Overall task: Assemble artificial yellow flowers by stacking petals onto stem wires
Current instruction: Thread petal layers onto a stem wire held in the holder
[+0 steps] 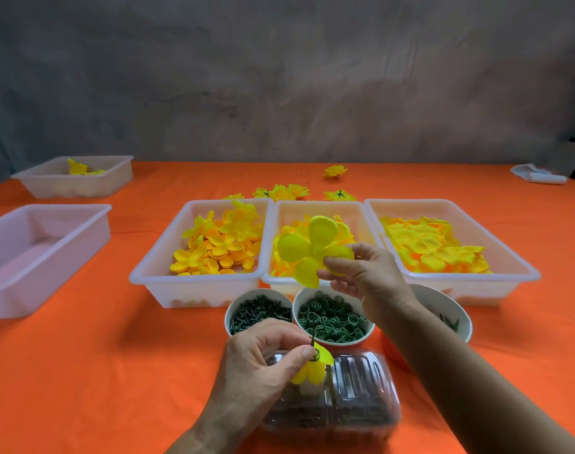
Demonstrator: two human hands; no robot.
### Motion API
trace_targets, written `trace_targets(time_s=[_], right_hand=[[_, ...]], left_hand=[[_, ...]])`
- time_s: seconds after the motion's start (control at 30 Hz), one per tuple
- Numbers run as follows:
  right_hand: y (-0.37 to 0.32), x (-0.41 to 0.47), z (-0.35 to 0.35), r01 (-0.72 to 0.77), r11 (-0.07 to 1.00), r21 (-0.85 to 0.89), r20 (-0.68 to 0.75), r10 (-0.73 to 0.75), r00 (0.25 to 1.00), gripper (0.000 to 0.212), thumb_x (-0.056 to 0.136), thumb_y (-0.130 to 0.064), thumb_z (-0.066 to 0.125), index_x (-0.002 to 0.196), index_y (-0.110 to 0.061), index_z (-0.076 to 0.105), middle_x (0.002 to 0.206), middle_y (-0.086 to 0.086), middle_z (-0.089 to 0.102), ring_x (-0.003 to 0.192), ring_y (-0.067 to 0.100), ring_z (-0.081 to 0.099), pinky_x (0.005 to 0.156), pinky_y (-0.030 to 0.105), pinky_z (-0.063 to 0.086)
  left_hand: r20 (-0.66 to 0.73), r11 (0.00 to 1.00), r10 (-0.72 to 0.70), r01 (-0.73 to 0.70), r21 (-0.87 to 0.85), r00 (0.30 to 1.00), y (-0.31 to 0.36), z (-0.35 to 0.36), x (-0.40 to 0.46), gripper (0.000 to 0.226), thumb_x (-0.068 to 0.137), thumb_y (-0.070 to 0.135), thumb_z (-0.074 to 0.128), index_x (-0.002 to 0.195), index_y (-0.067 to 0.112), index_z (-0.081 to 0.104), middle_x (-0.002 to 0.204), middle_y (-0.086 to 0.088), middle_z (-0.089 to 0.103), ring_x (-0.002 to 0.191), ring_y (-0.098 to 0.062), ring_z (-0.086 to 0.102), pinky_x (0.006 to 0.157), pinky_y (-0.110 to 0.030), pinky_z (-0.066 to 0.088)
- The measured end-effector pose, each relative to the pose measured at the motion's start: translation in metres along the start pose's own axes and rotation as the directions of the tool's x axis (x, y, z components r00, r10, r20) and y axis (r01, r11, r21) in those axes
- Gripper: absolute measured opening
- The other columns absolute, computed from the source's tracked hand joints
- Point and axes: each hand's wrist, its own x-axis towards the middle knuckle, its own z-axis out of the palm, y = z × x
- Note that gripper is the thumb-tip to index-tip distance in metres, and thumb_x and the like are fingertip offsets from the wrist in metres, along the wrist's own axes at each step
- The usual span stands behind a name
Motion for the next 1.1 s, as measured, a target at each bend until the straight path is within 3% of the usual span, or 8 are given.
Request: trace_targets(time_s=[0.17,0.33,0.5,0.57,0.7,0.83,1.0,1.1], right_hand=[[0.005,-0.012,-0.002,0.052,0.999,-0.005,0.046,-0.051,0.998,0.016,0.078,-0.001,0.069,0.076,-0.016,0.063,0.066,-0.001,0.069,0.057,0.014,0.069,0.045,0.018,0.047],[0.009,-0.017,-0.001,0.399,0.916,-0.051,0.07,-0.395,0.916,0.034,0.072,0.025,0.059,0.072,-0.008,0.067,0.067,-0.005,0.07,0.064,0.007,0.064,0.057,0.018,0.051],[0.012,-0.021,-0.001,0.547,0.833,0.081,0.097,-0.553,0.827,0.015,0.062,0.001,0.07,0.063,-0.014,0.072,0.072,0.0,0.068,0.074,0.013,0.062,0.07,0.022,0.051],[0.014,-0.023,-0.001,0.525,0.843,0.115,0.107,-0.536,0.837,0.015,0.062,0.0,0.069,0.062,-0.015,0.073,0.073,-0.002,0.068,0.076,0.01,0.063,0.068,0.019,0.051],[0.019,-0.026,-0.001,0.436,0.882,0.18,0.129,-0.461,0.878,0.016,0.064,-0.001,0.067,0.064,-0.015,0.073,0.077,-0.001,0.07,0.078,0.008,0.065,0.064,0.018,0.052],[0.024,-0.029,-0.003,0.402,0.896,0.187,0.146,-0.43,0.891,0.013,0.063,-0.005,0.069,0.067,-0.016,0.074,0.079,0.0,0.071,0.081,0.01,0.066,0.067,0.018,0.052],[0.023,-0.038,-0.009,0.353,0.929,0.114,0.255,-0.371,0.893,0.026,0.058,-0.001,0.079,0.081,-0.007,0.07,0.077,0.0,0.073,0.066,0.004,0.066,0.058,0.013,0.049],[0.018,-0.043,-0.013,0.147,0.968,0.204,0.309,-0.206,0.929,0.035,0.058,0.0,0.067,0.094,-0.002,0.066,0.089,0.01,0.073,0.069,0.012,0.07,0.058,0.019,0.053]], left_hand=[[0.005,1.0,-0.008,0.008,0.012,1.0,0.0,-0.003,0.0,0.018,0.075,0.0,0.075,0.07,0.018,0.076,0.082,0.004,0.072,0.078,-0.005,0.068,0.066,-0.014,0.05],[-0.061,0.995,-0.102,0.101,-0.021,0.993,-0.002,-0.002,0.001,0.024,0.081,0.0,0.068,0.076,0.022,0.076,0.074,0.001,0.072,0.062,-0.006,0.067,0.055,-0.014,0.049],[-0.253,0.986,-0.138,0.108,-0.128,0.958,0.003,0.001,0.014,0.018,0.087,0.007,0.06,0.078,0.017,0.071,0.074,-0.001,0.073,0.069,-0.004,0.065,0.066,-0.013,0.049],[-0.279,0.964,-0.203,0.141,-0.226,0.939,0.009,0.003,0.022,0.011,0.09,0.017,0.056,0.088,0.014,0.066,0.077,-0.003,0.073,0.071,-0.005,0.064,0.066,-0.013,0.049],[-0.212,0.916,-0.362,0.303,-0.264,0.908,0.016,0.005,0.034,0.028,0.087,0.032,0.058,0.107,0.013,0.057,0.081,0.003,0.07,0.07,-0.005,0.062,0.065,-0.021,0.046],[-0.049,0.795,-0.504,0.441,-0.417,0.862,0.024,0.006,0.043,0.029,0.083,0.019,0.065,0.109,0.01,0.058,0.091,-0.005,0.07,0.069,-0.012,0.065,0.058,-0.022,0.045],[0.037,0.675,-0.549,0.47,-0.569,0.835,0.03,0.003,0.044,0.024,0.08,-0.002,0.063,0.101,0.009,0.058,0.066,-0.003,0.07,0.051,-0.011,0.065,0.042,-0.017,0.047],[0.032,0.678,-0.538,0.454,-0.578,0.842,0.032,0.001,0.041,0.025,0.078,-0.003,0.063,0.1,0.009,0.059,0.065,-0.004,0.069,0.051,-0.012,0.064,0.042,-0.018,0.048]])
